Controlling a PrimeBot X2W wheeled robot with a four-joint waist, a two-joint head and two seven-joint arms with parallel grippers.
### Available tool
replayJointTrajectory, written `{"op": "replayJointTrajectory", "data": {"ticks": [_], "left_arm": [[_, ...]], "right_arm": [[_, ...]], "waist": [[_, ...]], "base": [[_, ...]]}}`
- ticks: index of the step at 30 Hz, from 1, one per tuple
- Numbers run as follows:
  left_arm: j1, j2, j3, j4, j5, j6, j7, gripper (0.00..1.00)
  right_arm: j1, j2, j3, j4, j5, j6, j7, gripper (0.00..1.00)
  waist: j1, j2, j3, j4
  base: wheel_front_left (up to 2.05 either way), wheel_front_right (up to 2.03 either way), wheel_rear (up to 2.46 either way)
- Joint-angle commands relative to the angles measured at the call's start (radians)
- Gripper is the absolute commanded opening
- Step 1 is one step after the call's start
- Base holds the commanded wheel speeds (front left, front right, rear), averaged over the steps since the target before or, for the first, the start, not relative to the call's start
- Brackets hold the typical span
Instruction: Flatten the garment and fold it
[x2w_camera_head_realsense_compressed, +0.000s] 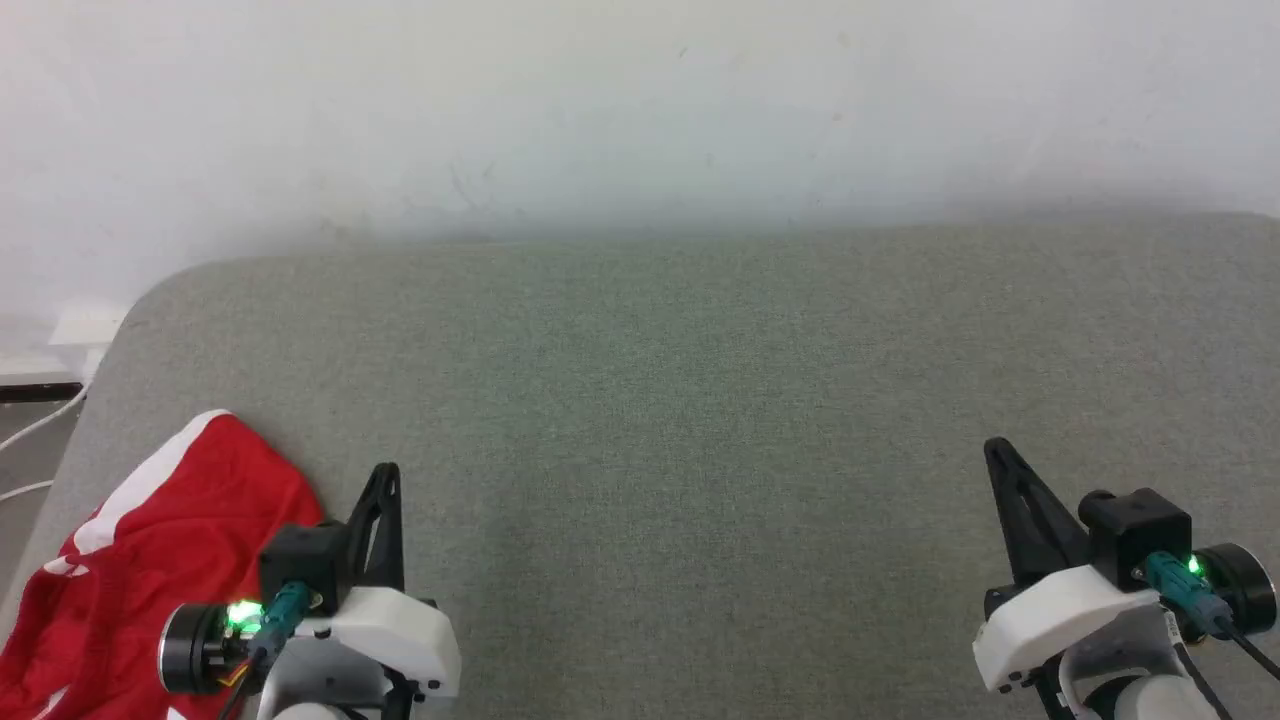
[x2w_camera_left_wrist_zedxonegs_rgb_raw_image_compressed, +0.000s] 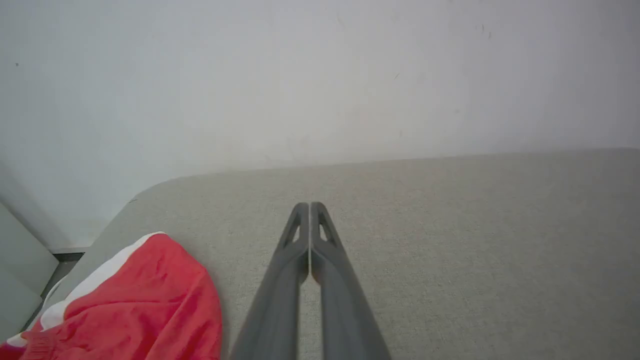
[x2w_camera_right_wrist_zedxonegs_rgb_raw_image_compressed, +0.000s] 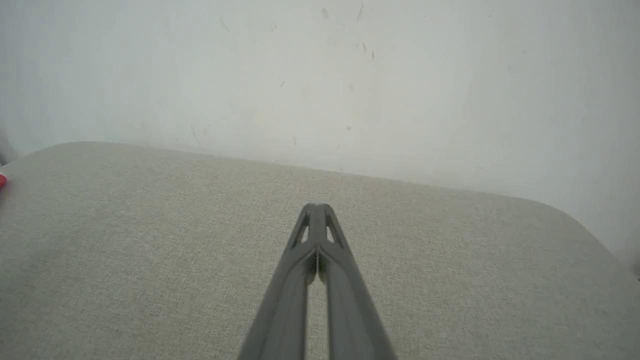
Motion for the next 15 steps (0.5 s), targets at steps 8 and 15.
{"op": "replayJointTrajectory", "data": {"ticks": [8, 15], "left_arm": [[-0.011, -0.004, 0.004, -0.005, 0.006, -0.002, 0.000, 0.00], [-0.011, -0.004, 0.004, -0.005, 0.006, -0.002, 0.000, 0.00]], "right_arm": [[-0.015, 0.004, -0.002, 0.001, -0.008, -0.001, 0.000, 0.00], [-0.015, 0.004, -0.002, 0.001, -0.008, -0.001, 0.000, 0.00]], "waist": [[0.0000, -0.0001, 0.000, 0.000], [0.0000, -0.0001, 0.000, 0.000]], "base": [[0.00, 0.00, 0.00], [0.00, 0.00, 0.00]]}}
